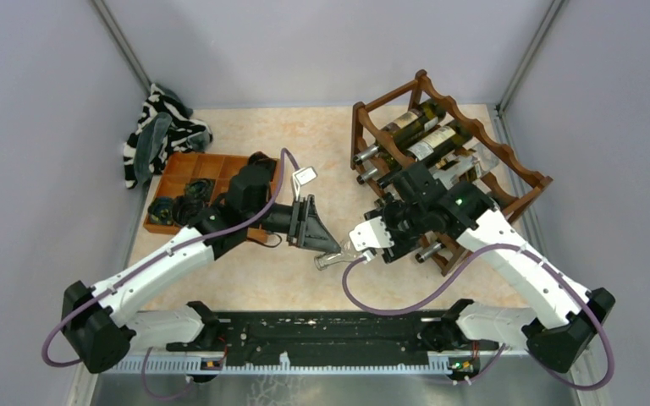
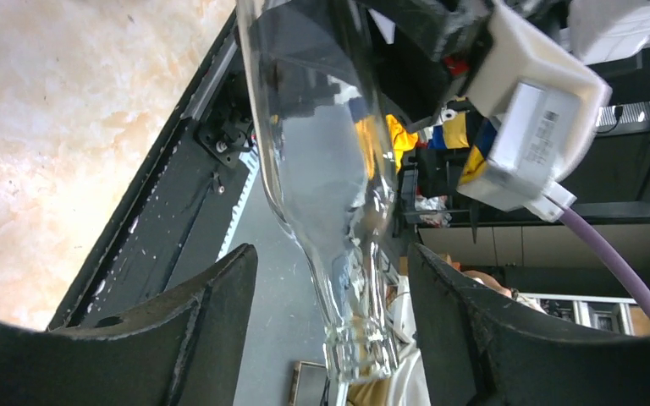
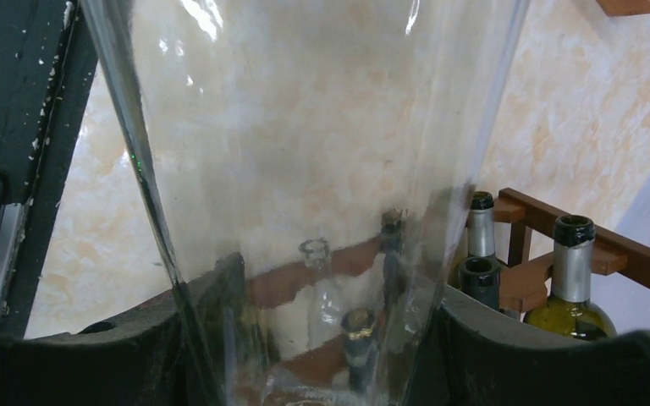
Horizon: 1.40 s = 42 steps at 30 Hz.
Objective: Put the wine bottle on the wine rack
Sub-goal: Pick up the wine bottle from the center of the board.
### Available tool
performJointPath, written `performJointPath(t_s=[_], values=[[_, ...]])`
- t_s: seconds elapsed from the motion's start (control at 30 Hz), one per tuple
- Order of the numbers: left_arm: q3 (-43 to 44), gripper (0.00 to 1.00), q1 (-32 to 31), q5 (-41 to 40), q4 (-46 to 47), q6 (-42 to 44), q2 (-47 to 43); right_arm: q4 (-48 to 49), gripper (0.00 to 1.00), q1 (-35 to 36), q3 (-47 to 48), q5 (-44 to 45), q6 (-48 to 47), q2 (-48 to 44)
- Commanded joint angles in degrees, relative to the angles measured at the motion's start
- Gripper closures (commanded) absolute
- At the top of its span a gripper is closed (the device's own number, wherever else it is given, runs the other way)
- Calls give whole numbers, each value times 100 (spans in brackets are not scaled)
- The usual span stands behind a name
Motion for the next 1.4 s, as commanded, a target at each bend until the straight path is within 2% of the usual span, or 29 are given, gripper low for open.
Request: performJointPath(t_s=[0.0,0.33,0.5,0.73,0.9,1.03,1.1,1.13,1.2,1.23,1.37], values=[[-236,30,-162,41,342,-283,223,397,100,311,433,394,158,173],[-425,39,-385,117,729,-480,473,555,100,523,543,766,629,441],[-627,42,-386,196,1094,-578,576,518,100,528,507,615,679,388],[-631,39,-349,371,1256,-473,684,437,100,578,319,501,568,348],[-673,42,-324,360,1307,-485,672,449,100,587,155,511,587,289],[-727,50,-306,388,1301,-496,711,445,100,587,82,467,621,246],[-745,58,-308,454,1336,-514,756,457,100,583,48,439,631,220],[-755,67,-310,509,1396,-537,778,465,100,587,34,437,631,216],[-789,94,-305,676,1621,-585,801,484,100,587,27,409,638,206],[-806,100,-300,764,1716,-593,806,481,100,587,36,377,643,206],[-922,100,-302,1000,2000,-403,721,460,70,587,125,75,774,157]])
